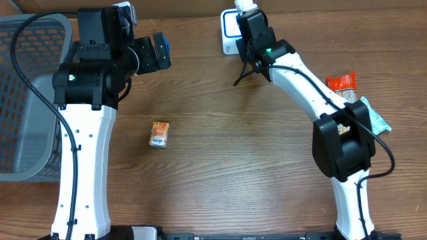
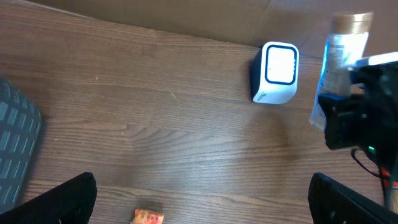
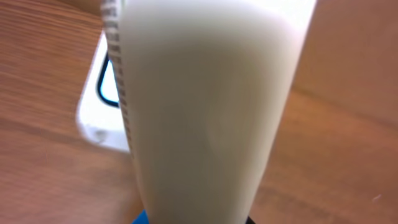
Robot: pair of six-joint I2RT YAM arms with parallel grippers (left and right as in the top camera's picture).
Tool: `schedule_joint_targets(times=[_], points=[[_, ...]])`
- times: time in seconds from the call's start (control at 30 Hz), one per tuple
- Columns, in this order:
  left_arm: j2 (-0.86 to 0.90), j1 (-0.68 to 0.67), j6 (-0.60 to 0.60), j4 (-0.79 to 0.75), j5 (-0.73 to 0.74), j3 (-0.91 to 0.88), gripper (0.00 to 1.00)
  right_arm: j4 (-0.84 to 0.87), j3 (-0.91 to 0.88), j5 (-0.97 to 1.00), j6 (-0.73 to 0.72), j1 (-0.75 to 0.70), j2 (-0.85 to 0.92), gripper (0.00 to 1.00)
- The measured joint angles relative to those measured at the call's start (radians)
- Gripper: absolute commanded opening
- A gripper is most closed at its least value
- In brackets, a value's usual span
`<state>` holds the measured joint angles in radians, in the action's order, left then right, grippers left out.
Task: Scan the item barcode
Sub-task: 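Lift the white tube and hold it in front of the white scanner, then carry the white tube right and place it with the other items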
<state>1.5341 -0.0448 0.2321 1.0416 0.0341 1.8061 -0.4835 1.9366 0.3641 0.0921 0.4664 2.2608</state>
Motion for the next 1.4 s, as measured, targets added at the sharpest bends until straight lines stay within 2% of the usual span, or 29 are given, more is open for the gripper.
schedule_joint_targets(times=[0.27,0.5,0.7,1.0,1.1,1.2,1.4], points=[[0.000,0.000,0.000,0.000,0.000,0.000,1.00,0.170,0.000,0.137,0.217,0.000,0.084,0.04],[0.000,0.000,0.000,0.000,0.000,0.000,1.00,0.239,0.000,0.185,0.375,0.000,0.152,0.04],[0.000,0.000,0.000,0.000,0.000,0.000,1.00,0.234,0.000,0.227,0.447,0.000,0.166,0.04],[0.000,0.000,0.000,0.000,0.000,0.000,1.00,0.200,0.000,0.333,0.470,0.010,0.166,0.04],[0.000,0.000,0.000,0.000,0.000,0.000,1.00,0.144,0.001,0.367,0.469,0.028,0.165,0.03],[0.000,0.000,0.000,0.000,0.000,0.000,1.00,0.019,0.001,0.376,0.428,0.054,0.155,0.04],[0.000,0.000,0.000,0.000,0.000,0.000,1.00,-0.377,-0.009,0.308,0.180,0.112,-0.003,0.04]])
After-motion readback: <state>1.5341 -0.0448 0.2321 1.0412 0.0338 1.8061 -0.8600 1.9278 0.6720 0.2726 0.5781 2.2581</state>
